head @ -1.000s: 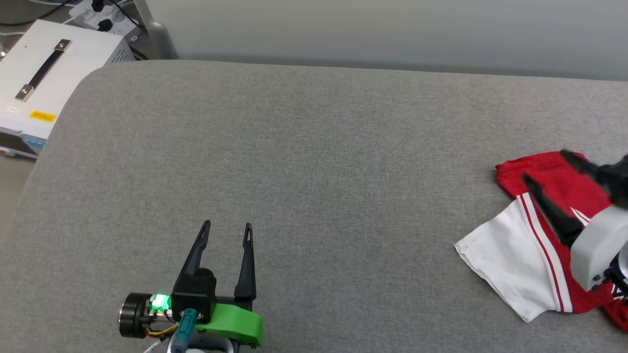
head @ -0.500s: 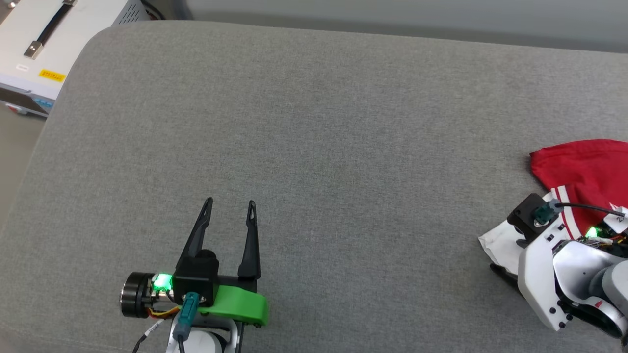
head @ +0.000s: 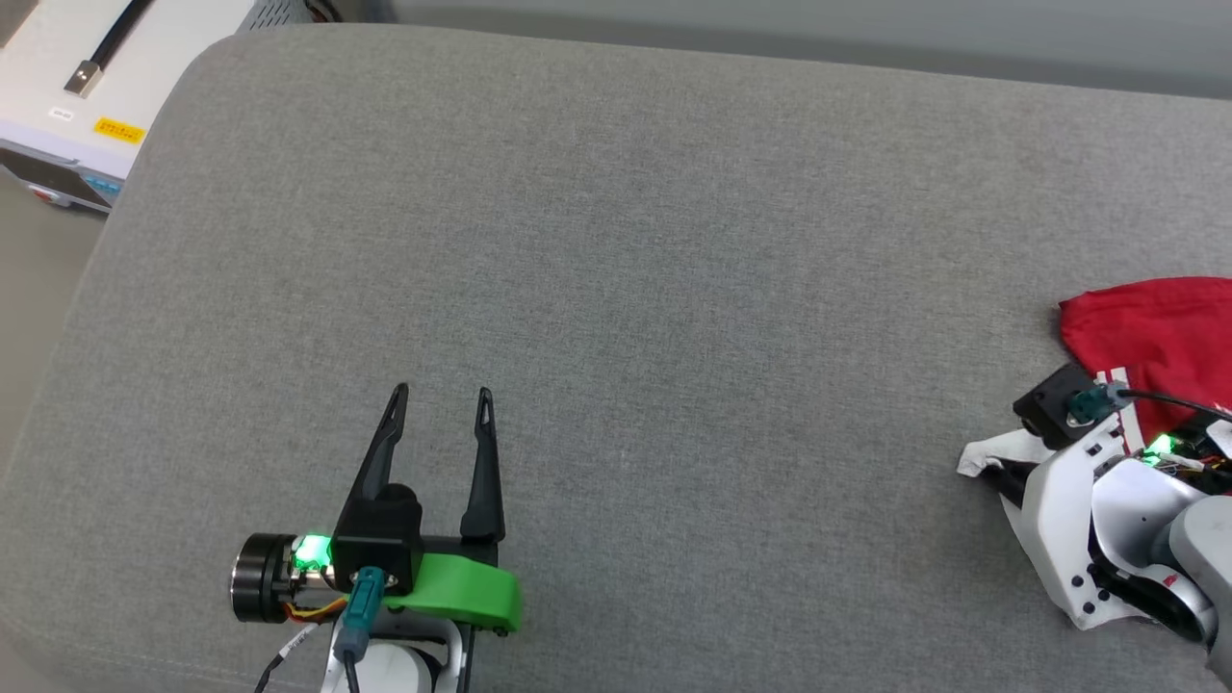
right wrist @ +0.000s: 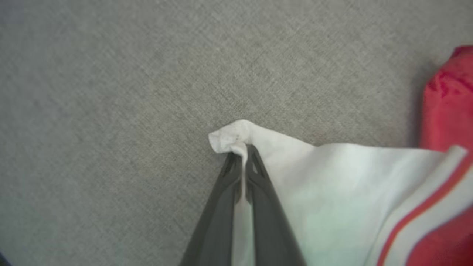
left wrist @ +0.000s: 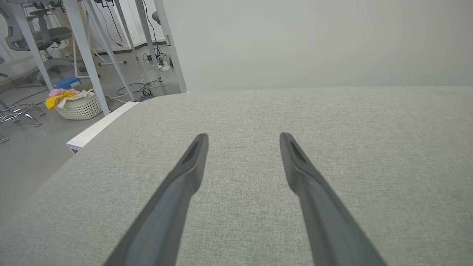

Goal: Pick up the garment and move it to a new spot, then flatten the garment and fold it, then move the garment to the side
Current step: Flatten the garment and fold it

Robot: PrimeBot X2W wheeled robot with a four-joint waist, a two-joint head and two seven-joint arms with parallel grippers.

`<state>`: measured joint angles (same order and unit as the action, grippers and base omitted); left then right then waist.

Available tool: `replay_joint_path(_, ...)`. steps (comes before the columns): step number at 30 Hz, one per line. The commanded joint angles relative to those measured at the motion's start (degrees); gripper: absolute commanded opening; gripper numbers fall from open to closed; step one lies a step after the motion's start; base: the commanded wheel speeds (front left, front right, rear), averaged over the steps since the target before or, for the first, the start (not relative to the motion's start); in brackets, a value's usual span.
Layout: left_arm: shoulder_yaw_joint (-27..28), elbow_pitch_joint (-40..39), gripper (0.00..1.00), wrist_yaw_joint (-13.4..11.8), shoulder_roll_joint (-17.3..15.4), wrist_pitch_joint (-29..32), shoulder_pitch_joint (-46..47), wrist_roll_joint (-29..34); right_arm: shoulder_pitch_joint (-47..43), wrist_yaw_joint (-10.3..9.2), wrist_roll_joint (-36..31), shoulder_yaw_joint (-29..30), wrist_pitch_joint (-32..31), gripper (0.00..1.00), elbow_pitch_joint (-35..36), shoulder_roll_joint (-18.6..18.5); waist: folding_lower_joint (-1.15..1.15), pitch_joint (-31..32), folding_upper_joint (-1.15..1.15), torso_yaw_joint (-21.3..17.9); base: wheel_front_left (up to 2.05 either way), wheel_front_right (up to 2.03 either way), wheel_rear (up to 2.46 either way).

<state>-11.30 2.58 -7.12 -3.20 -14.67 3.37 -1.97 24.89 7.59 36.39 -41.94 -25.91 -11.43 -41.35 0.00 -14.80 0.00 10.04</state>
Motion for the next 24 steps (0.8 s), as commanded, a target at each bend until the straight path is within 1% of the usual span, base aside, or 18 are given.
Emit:
replay_joint_path(1, 0.2, 0.1, 1.0, 0.1, 0.2, -0.3, -0.4, 0.4, 0.1, -0.1, -0.1, 1.0, 2.5, 0.0, -1.0, 1.2, 0.0, 2.1, 0.0, -1.5, 0.0, 0.0, 0.0)
replay_joint_path(6, 0.4, 0.2, 1.0, 0.3, 0.0, -0.3, -1.4, 0.7, -0.3, -0.1, -0.5, 8.5, 9.4, 0.0, 2.0, 2.0, 0.0, 4.7, 0.0, -2.6, 0.0, 0.0, 0.0)
replay_joint_path(7, 0.5, 0.1, 1.0, 0.5, -0.1, -0.3, -2.3, 0.8, -1.7, -0.1, -0.6, 14.0, 11.7, 0.0, 5.4, 2.7, 0.0, 5.7, 0.0, -2.9, 0.0, 0.0, 0.0)
replay_joint_path(10, 0.5, -0.1, 1.0, 0.7, -0.2, -0.3, -2.9, 0.8, -3.1, -0.1, -1.5, 18.8, 12.6, 0.0, 9.2, 3.3, 0.0, 6.3, 0.0, -2.9, 0.0, 0.0, 0.0)
replay_joint_path(15, 0.5, -0.3, 1.0, 0.8, -0.2, -0.3, -3.3, 0.9, -4.7, -0.1, -3.0, 25.9, 12.2, 0.0, 16.2, 5.5, 0.0, 6.6, 0.0, -2.1, 0.0, 0.0, 0.0)
replay_joint_path(17, 0.4, -0.3, 1.0, 0.9, -0.2, -0.3, -3.3, 0.9, -4.5, -0.1, -3.5, 27.6, 11.8, 0.0, 18.4, 6.5, 0.0, 6.4, 0.0, -1.5, 0.0, 0.0, 0.0)
replay_joint_path(20, 0.2, -0.4, 1.0, 0.9, -0.2, -0.3, -2.9, 0.8, -3.2, -0.1, -4.7, 28.0, 10.7, 0.0, 20.1, 7.9, 0.0, 5.7, 0.0, -0.5, 0.0, 0.0, 0.0)
replay_joint_path(24, -0.3, -0.6, 1.0, 0.9, 0.0, -0.3, -2.0, 0.6, 0.4, -0.1, -5.8, 24.8, 9.3, 0.0, 20.4, 10.5, 0.0, 4.4, 0.0, 1.4, 0.0, 0.0, 0.0)
